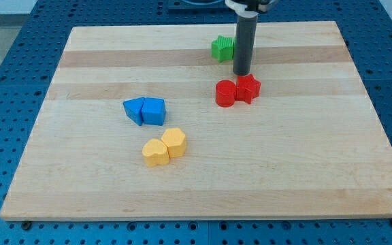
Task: Move the red star along with red circle closer to blue cube
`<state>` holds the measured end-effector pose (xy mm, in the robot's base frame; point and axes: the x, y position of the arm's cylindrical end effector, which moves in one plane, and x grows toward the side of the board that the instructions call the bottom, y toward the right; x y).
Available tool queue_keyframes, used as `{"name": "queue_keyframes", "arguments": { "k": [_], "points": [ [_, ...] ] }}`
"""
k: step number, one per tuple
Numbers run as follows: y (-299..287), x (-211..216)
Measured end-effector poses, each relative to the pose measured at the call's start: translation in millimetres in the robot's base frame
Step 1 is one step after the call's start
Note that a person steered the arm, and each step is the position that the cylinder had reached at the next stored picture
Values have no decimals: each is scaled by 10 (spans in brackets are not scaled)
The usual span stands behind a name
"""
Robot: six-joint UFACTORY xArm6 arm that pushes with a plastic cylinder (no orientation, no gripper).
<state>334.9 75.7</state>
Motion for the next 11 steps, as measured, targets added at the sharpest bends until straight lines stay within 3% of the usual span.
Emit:
{"name": "queue_keyframes", "arguments": {
  "k": [4,8,11],
  "points": [
    [250,515],
    [-269,709],
    [-1065,803]
  ]
}}
